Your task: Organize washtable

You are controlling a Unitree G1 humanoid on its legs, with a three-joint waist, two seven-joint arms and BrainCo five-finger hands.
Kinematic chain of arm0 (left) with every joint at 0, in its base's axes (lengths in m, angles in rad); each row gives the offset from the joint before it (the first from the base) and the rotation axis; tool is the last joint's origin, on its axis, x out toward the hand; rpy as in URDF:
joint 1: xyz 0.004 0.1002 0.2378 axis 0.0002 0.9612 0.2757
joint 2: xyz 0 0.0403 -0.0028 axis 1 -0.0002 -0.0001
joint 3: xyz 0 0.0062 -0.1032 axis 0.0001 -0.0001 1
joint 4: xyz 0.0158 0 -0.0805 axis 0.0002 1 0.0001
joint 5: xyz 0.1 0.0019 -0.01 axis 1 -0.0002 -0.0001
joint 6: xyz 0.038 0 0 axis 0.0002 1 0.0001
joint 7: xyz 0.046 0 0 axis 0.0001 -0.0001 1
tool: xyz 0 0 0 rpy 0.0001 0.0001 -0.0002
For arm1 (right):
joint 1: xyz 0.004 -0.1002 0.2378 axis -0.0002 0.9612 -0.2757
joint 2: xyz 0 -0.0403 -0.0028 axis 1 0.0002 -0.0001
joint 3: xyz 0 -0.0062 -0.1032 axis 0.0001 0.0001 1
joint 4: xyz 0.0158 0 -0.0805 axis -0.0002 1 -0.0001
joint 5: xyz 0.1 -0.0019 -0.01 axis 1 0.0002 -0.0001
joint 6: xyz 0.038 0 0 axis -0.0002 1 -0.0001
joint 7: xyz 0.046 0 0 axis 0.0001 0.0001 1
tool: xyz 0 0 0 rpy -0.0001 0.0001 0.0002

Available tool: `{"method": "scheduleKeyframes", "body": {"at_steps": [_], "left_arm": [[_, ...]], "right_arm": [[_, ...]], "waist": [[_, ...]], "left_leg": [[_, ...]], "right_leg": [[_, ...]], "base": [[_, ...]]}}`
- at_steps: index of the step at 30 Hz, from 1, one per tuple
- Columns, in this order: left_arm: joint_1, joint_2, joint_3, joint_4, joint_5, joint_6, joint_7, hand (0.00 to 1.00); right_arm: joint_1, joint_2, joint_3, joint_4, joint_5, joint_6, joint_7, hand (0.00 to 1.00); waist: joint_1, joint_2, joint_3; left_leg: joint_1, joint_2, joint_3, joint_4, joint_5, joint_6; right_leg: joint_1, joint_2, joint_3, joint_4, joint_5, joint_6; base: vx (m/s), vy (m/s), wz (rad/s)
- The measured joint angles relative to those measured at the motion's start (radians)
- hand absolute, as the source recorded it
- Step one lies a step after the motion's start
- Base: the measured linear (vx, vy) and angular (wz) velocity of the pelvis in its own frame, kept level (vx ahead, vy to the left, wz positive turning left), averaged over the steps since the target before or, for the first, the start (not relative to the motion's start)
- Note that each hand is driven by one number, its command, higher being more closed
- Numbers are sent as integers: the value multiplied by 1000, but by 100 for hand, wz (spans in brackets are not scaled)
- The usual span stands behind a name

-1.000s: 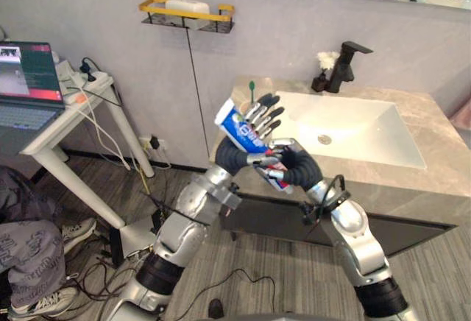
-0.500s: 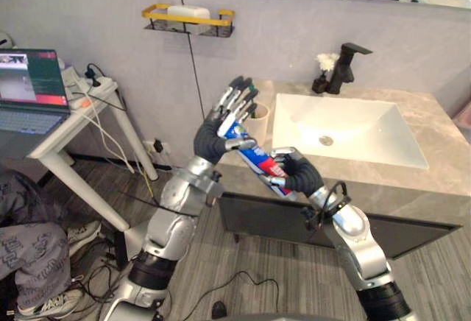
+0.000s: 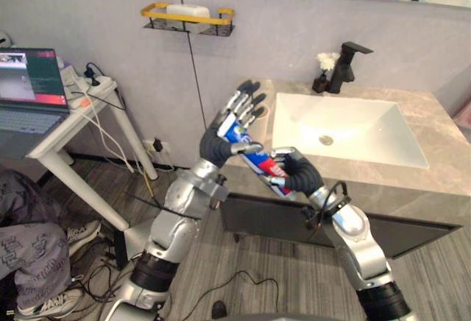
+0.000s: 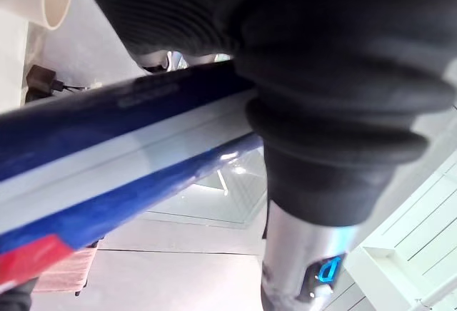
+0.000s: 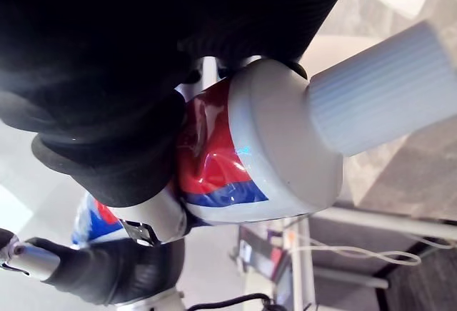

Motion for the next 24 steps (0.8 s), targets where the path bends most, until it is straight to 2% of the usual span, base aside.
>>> {"method": "scheduleKeyframes", "body": {"at_steps": [9,14,15,24], "left_arm": [[33,-9,-79,24,2,20,0,0],[36,-28,-85,63,2,29,-8,0],[36,-27,-85,63,2,29,-9,100],[36,-35,-82,63,2,26,-5,100]], "right_arm": [[-33,11,3,-39,13,0,-24,100],[-40,21,4,-39,13,0,-22,100],[-40,21,4,-39,13,0,-22,100],[-39,21,7,-39,13,0,-22,100]], "waist": [[-1,-1,1],[0,-2,1],[0,-2,1],[0,-3,1]], "left_leg": [[-9,0,5,0,0,0],[-9,0,5,0,3,4],[-8,0,5,0,3,4],[-7,0,7,0,2,3]], "right_leg": [[-12,0,9,1,-1,2],[-12,0,10,2,3,5],[-12,0,10,2,3,5],[-12,0,9,3,3,4]], "base": [[0,0,0],[0,0,0],[0,0,0],[0,0,0]]}}
